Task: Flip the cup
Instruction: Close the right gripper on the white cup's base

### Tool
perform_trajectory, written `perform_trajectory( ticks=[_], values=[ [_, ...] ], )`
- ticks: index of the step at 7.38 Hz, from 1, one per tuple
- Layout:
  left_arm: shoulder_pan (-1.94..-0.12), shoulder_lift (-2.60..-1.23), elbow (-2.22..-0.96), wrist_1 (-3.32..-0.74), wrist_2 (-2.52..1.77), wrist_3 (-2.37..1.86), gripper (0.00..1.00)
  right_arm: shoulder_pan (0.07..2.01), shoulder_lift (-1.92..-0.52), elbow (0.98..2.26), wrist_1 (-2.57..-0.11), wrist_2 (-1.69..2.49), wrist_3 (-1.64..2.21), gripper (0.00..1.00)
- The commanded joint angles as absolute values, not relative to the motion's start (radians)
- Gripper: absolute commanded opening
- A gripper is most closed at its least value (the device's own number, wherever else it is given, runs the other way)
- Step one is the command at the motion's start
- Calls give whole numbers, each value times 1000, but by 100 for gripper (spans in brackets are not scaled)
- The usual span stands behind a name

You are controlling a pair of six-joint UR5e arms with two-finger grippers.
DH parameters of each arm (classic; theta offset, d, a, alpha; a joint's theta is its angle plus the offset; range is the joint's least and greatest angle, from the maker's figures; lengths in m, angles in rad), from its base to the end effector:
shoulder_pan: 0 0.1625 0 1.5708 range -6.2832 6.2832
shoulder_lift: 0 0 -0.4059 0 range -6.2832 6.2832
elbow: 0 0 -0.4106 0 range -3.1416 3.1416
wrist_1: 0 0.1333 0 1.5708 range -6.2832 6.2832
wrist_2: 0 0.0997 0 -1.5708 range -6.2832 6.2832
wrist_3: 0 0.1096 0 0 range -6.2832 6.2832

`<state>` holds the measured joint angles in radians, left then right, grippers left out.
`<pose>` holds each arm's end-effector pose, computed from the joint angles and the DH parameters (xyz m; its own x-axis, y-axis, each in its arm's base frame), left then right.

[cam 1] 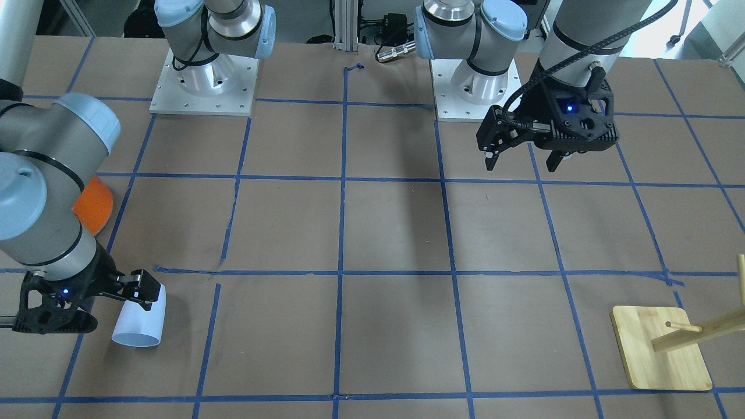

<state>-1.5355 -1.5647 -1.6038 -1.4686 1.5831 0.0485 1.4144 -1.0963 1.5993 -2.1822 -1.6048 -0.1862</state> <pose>-0.1137 -0.5200 0.4556 -0.9998 0.0121 -0.0159 0.0133 0.9971 -0.0745 0.0258 -0.6683 0.2275 -0.9983 -0.0252 0.0532 -0.0305 0.9945 -0.1001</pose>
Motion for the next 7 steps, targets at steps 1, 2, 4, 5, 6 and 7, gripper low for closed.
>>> perform_trajectory(
  ticks=[1, 2, 4, 5, 6, 7],
  values=[
    [-1536, -1565, -1605, -1470, 1583, 49, 100, 1411, -1040, 1609, -2258, -1603, -186, 100],
    [-1537, -1565, -1606, -1470, 1583, 49, 100, 1408, -1032, 1612, -2261, -1605, -187, 100],
    [-1537, -1565, -1606, -1470, 1583, 49, 100, 1404, -1006, 1620, -2302, -1600, -186, 100],
    [-1537, -1565, -1606, -1470, 1583, 49, 100, 1404, -1006, 1623, -2303, -1598, -186, 100],
    [-1537, -1565, -1606, -1470, 1583, 49, 100, 1404, -1003, 1632, -2304, -1598, -186, 100],
    [-1537, -1565, -1606, -1470, 1583, 49, 100, 1404, -999, 1640, -2316, -1598, -186, 100]
  ],
)
